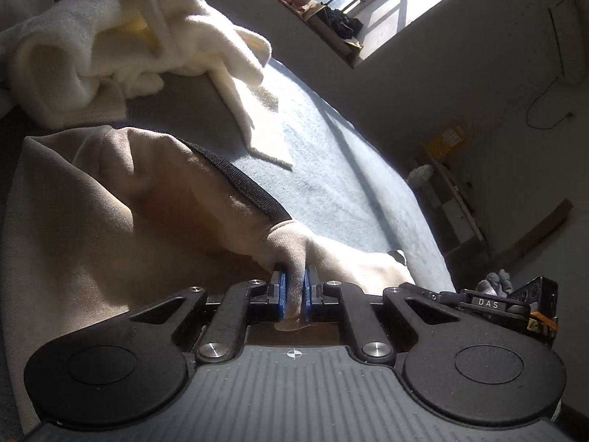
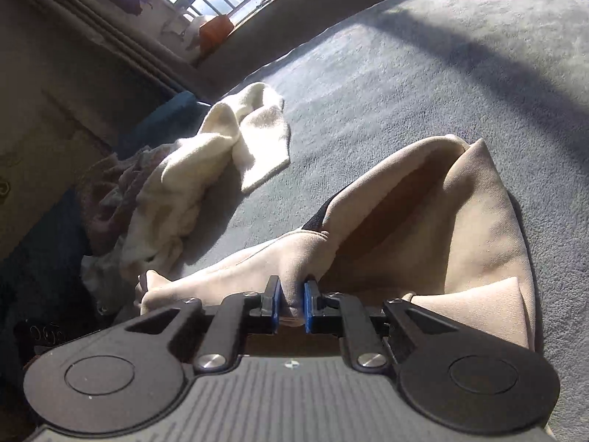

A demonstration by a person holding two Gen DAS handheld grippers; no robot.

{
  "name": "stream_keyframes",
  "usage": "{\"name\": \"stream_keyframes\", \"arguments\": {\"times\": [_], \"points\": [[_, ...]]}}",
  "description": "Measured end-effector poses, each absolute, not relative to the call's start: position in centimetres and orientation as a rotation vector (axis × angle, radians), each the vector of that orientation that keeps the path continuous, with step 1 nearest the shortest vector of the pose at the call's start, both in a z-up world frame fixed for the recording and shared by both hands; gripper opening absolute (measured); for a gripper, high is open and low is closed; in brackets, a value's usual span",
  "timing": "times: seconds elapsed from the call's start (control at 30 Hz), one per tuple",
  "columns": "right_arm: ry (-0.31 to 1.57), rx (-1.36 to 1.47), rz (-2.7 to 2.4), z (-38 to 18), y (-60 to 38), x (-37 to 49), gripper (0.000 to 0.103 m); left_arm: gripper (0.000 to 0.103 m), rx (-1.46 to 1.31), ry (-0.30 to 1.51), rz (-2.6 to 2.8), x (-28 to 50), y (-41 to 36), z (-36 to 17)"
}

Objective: Fold clothes

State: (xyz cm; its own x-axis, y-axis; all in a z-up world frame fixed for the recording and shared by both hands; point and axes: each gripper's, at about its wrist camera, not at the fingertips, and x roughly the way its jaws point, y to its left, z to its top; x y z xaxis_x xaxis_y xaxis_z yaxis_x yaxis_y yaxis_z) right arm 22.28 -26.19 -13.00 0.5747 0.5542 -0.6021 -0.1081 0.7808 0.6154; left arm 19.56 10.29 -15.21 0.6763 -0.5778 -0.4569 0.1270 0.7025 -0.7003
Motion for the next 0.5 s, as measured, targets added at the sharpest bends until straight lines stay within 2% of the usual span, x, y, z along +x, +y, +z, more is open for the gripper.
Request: {"name": "stream_keyframes", "arguments": {"times": [0.17,0.3,0.37,0.43,0.5], "points": [[0.92,0.537,0.414,-14.2,-26.3,21.9,0.013,0.007,-0.589,0.784,-0.439,18.6,9.6,-17.2],[1.012,0.598,0.388,-17.7,-26.5,21.3,0.013,0.013,-0.574,0.851,-0.416,18.1,9.8,-18.8],[1.007,0.608,0.396,-17.6,-26.7,21.3,0.014,0.015,-0.582,0.863,-0.414,18.2,10.1,-18.5],[1.011,0.601,0.402,-17.1,-26.8,21.4,0.02,0.021,-0.531,0.86,-0.402,18.0,10.1,-17.5],[0.965,0.507,0.391,-15.7,-26.4,20.7,0.034,0.033,-0.456,0.84,-0.375,17.3,10.2,-16.2]]}}
